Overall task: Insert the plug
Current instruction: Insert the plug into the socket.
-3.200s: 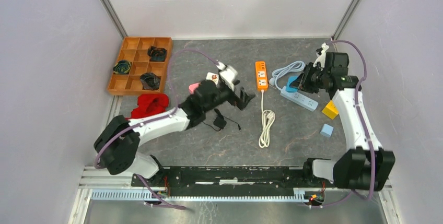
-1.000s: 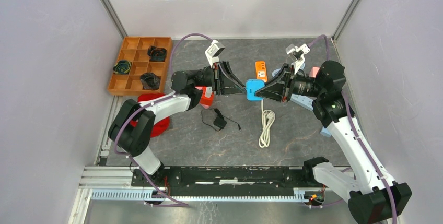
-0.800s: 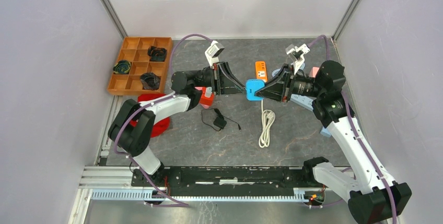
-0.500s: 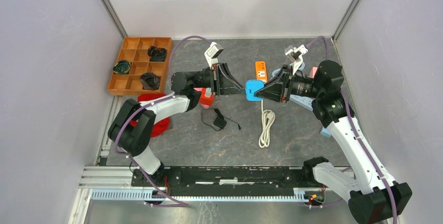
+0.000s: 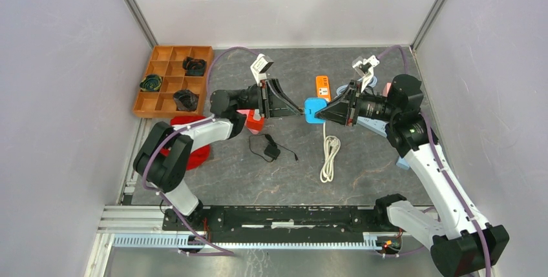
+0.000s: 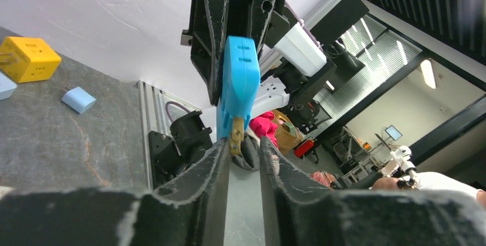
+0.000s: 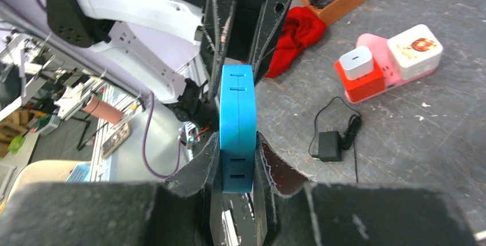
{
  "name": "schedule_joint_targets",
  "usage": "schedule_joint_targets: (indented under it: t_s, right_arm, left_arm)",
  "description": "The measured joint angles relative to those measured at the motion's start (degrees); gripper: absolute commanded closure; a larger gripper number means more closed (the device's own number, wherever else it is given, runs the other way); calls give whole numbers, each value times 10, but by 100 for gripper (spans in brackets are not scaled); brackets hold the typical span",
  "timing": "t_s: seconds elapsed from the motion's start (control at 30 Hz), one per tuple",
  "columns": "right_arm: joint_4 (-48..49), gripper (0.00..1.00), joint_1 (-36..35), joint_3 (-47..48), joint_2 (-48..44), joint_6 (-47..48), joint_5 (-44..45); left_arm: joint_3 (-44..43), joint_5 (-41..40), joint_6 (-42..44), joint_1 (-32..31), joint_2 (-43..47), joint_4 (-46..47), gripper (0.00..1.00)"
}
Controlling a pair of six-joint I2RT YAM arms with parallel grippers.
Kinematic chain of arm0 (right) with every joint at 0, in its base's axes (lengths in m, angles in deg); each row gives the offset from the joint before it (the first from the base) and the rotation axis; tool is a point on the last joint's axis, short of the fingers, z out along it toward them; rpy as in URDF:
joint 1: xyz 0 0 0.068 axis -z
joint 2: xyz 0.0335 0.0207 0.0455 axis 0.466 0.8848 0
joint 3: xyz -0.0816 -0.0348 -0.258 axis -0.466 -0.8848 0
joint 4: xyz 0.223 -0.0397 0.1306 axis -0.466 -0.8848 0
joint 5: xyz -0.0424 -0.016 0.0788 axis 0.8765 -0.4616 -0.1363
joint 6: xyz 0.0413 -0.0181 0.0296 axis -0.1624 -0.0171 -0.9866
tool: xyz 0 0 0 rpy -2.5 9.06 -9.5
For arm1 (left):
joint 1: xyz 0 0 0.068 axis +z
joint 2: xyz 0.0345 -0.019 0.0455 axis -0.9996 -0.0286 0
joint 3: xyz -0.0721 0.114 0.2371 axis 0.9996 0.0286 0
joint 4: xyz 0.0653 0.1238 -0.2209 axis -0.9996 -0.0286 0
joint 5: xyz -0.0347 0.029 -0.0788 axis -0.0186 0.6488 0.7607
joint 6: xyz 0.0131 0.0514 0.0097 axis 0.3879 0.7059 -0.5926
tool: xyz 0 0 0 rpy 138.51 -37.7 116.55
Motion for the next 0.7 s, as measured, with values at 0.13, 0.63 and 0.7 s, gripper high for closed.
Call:
schedule_joint_targets:
  t_s: [0.13,0.63,0.7]
  right_arm:
    - [-31,100,3,6,3,18,23]
    - [-384,100,76,217,151,61,380]
    - [-439,100,92,245,190,55,443]
  left_arm:
    - [24,-2,-2,24,-1,7,38]
    - [49,-100,285,91,129,-385,0]
    - [14,-176,397,88,183,-540,0]
